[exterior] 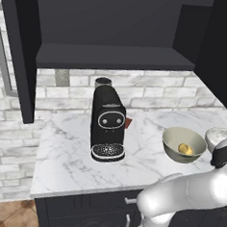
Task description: Pick both bowls and place them on the counter. Then place the lime in one bowl and place the potato in the other bowl.
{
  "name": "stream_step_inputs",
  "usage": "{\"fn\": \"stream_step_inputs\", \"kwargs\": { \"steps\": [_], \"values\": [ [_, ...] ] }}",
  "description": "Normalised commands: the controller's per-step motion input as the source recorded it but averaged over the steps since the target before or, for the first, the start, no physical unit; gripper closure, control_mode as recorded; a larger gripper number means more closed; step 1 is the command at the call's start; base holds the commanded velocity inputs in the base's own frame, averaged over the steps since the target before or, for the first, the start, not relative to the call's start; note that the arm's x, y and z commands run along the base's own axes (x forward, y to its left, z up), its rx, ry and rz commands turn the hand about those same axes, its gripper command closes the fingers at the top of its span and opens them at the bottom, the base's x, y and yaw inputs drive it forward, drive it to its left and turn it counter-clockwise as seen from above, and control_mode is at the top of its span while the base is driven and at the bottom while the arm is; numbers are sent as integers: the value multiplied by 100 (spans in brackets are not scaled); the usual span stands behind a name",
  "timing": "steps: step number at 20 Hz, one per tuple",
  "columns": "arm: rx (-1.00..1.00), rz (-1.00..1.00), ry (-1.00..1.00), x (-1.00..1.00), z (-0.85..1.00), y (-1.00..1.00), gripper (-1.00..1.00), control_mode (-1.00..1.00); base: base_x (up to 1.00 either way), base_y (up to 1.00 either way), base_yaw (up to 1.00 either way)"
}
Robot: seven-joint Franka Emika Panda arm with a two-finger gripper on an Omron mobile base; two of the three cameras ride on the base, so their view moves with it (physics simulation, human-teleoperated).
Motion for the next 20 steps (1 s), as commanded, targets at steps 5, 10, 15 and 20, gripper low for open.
{"fn": "stream_step_inputs", "kwargs": {
  "steps": [5,10,15,20],
  "values": [
    [-3,0,8,18,-14,0,100,-100,0,0,0],
    [-4,0,8,18,-18,0,100,-100,0,0,0],
    [-3,0,7,17,-20,0,100,-100,0,0,0],
    [0,0,5,3,-19,0,100,-100,0,0,0]
  ]
}}
